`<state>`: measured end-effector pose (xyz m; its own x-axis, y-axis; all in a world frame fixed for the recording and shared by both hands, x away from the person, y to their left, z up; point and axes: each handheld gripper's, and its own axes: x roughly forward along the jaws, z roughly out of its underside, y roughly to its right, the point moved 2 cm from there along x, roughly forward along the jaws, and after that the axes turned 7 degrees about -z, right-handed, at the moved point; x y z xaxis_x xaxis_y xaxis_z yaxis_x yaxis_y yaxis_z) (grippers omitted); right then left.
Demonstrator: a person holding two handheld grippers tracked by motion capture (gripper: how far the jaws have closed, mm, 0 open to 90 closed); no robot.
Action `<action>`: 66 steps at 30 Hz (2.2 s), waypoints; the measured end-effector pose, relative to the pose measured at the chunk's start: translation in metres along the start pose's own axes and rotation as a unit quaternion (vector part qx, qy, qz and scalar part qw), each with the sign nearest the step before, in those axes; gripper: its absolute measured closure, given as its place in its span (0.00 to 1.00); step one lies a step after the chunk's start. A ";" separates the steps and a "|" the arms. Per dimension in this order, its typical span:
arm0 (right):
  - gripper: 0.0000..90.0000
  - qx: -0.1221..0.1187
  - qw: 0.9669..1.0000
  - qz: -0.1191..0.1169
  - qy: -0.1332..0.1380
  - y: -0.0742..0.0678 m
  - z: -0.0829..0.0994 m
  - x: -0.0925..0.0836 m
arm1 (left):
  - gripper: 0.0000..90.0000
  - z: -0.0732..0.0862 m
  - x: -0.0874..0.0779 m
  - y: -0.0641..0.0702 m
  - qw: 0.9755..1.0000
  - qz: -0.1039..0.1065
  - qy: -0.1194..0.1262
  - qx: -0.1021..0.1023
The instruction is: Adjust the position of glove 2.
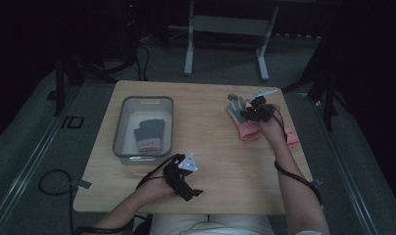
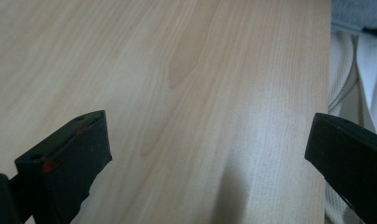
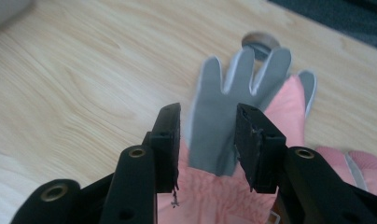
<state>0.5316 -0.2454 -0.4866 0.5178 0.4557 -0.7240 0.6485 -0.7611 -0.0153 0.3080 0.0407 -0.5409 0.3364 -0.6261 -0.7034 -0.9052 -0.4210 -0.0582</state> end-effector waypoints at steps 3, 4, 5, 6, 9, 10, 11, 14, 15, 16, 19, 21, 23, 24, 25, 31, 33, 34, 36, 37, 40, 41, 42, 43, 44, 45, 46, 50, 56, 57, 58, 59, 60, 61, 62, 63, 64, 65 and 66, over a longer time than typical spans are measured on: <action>0.69 0.000 1.000 0.002 -0.014 0.007 0.005 0.013 | 0.00 0.006 0.002 0.005 1.000 -0.009 0.025 -0.012; 0.69 0.001 1.000 0.004 -0.019 0.009 0.006 0.017 | 0.00 0.007 0.003 0.007 0.999 -0.011 0.031 -0.015; 0.69 0.004 1.000 0.002 -0.021 0.010 0.007 0.021 | 0.00 0.009 0.003 0.009 0.999 -0.015 0.034 -0.018; 0.70 0.003 1.000 0.001 -0.026 0.011 0.008 0.025 | 0.00 0.010 0.004 0.009 0.999 -0.017 0.038 -0.021; 0.73 -0.002 0.999 0.004 -0.052 0.013 0.014 0.037 | 0.00 0.015 0.004 0.013 0.998 -0.029 0.052 -0.033; 0.73 -0.006 0.998 0.008 -0.061 0.013 0.017 0.042 | 0.00 0.016 0.004 0.013 0.997 -0.030 0.054 -0.035; 0.73 -0.004 0.998 0.009 -0.065 0.014 0.019 0.045 | 0.00 0.017 0.003 0.014 0.997 -0.034 0.054 -0.035; 0.79 0.020 0.998 0.003 -0.067 0.015 0.023 0.050 | 0.00 0.020 0.002 0.015 0.997 -0.045 0.052 -0.029; 0.81 0.025 0.997 0.004 -0.068 0.015 0.024 0.051 | 0.00 0.020 0.002 0.015 0.997 -0.050 0.053 -0.030; 0.83 0.030 0.997 0.005 -0.065 0.015 0.025 0.052 | 0.00 0.021 0.001 0.016 0.996 -0.051 0.058 -0.034; 0.90 0.047 0.997 0.009 -0.060 0.014 0.026 0.052 | 0.00 0.023 -0.001 0.018 0.995 -0.060 0.072 -0.043; 0.93 0.052 0.997 0.019 -0.059 0.013 0.026 0.052 | 0.00 0.024 -0.002 0.019 0.994 -0.068 0.077 -0.044; 0.96 0.068 0.995 0.042 -0.056 0.009 0.023 0.049 | 0.00 0.025 -0.004 0.021 0.993 -0.076 0.081 -0.045; 0.97 0.074 0.995 0.053 -0.050 0.005 0.022 0.047 | 0.00 0.025 -0.004 0.021 0.993 -0.077 0.080 -0.046; 0.97 0.078 0.994 0.056 -0.044 0.002 0.020 0.045 | 0.00 0.026 -0.005 0.022 0.992 -0.078 0.083 -0.048; 0.98 0.115 0.992 0.044 0.031 -0.024 0.006 0.011 | 0.00 0.028 -0.006 0.021 0.990 -0.081 0.097 -0.059; 0.98 0.120 0.991 0.041 0.040 -0.029 0.003 0.004 | 0.00 0.029 -0.005 0.021 0.990 -0.084 0.095 -0.058; 0.98 0.127 0.989 0.040 0.059 -0.040 -0.002 -0.011 | 0.00 0.030 -0.006 0.021 0.990 -0.086 0.094 -0.056; 0.98 0.129 0.988 0.035 0.071 -0.054 -0.006 -0.025 | 0.00 0.030 -0.007 0.021 0.989 -0.091 0.098 -0.056; 0.98 0.133 0.987 0.036 0.079 -0.060 -0.008 -0.032 | 0.00 0.030 -0.007 0.020 0.989 -0.093 0.099 -0.057; 0.98 0.153 0.983 0.025 0.100 -0.081 -0.008 -0.051 | 0.00 0.032 -0.009 0.020 0.988 -0.102 0.103 -0.061; 0.98 0.158 0.981 0.027 0.106 -0.089 -0.006 -0.057 | 0.00 0.032 -0.010 0.020 0.987 -0.105 0.108 -0.064; 0.98 0.164 0.980 0.025 0.111 -0.097 -0.003 -0.061 | 0.00 0.033 -0.011 0.021 0.986 -0.109 0.107 -0.061; 0.98 0.159 0.981 0.026 0.112 -0.105 0.000 -0.064 | 0.00 0.034 -0.011 0.022 0.986 -0.112 0.107 -0.060; 0.98 0.164 0.979 0.028 0.114 -0.111 0.003 -0.066 | 0.00 0.035 -0.011 0.023 0.986 -0.113 0.108 -0.061; 0.98 0.174 0.977 0.027 0.122 -0.118 0.009 -0.070 | 0.00 0.035 -0.012 0.023 0.986 -0.114 0.107 -0.062; 0.98 0.177 0.976 0.027 0.123 -0.121 0.012 -0.070 | 0.00 0.036 -0.012 0.023 0.985 -0.116 0.108 -0.064; 0.98 0.200 0.972 0.030 0.118 -0.135 0.028 -0.067 | 0.00 0.036 -0.015 0.024 0.983 -0.124 0.117 -0.067; 0.98 0.224 0.970 0.027 0.091 -0.152 0.045 -0.036 | 0.00 0.038 -0.018 0.027 0.982 -0.137 0.114 -0.064; 0.98 0.226 0.970 0.029 0.084 -0.153 0.047 -0.031 | 0.00 0.039 -0.018 0.027 0.981 -0.137 0.117 -0.065; 0.98 0.228 0.970 0.029 0.079 -0.154 0.049 -0.026 | 0.00 0.039 -0.019 0.028 0.981 -0.136 0.118 -0.066; 0.98 0.234 0.969 0.027 0.074 -0.154 0.051 -0.021 | 0.00 0.039 -0.019 0.029 0.982 -0.135 0.116 -0.065; 0.98 0.240 0.968 0.026 0.068 -0.155 0.053 -0.016 | 0.00 0.039 -0.018 0.029 0.982 -0.135 0.114 -0.065; 0.98 0.241 0.969 0.021 0.060 -0.155 0.054 -0.011 | 0.00 0.040 -0.018 0.029 0.982 -0.135 0.112 -0.063; 0.98 0.248 0.967 0.014 0.051 -0.155 0.056 -0.005 | 0.00 0.040 -0.018 0.029 0.983 -0.134 0.110 -0.062; 0.98 0.253 0.966 0.010 0.046 -0.155 0.059 0.000 | 0.00 0.040 -0.017 0.030 0.983 -0.133 0.110 -0.060; 0.98 0.253 0.967 0.014 0.039 -0.156 0.061 0.005 | 0.00 0.040 -0.017 0.030 0.983 -0.133 0.109 -0.060; 0.98 0.256 0.966 0.010 0.031 -0.156 0.063 0.010 | 0.00 0.040 -0.017 0.030 0.983 -0.132 0.109 -0.059; 0.97 0.258 0.966 0.009 0.027 -0.157 0.064 0.013 | 0.00 0.040 -0.016 0.030 0.984 -0.131 0.108 -0.058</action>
<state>0.4008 -0.1502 -0.5380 0.5638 0.4537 -0.6901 0.2820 -0.8911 -0.3555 0.2651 0.0650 -0.5598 0.6133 -0.6057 -0.5070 -0.7484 -0.6508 -0.1278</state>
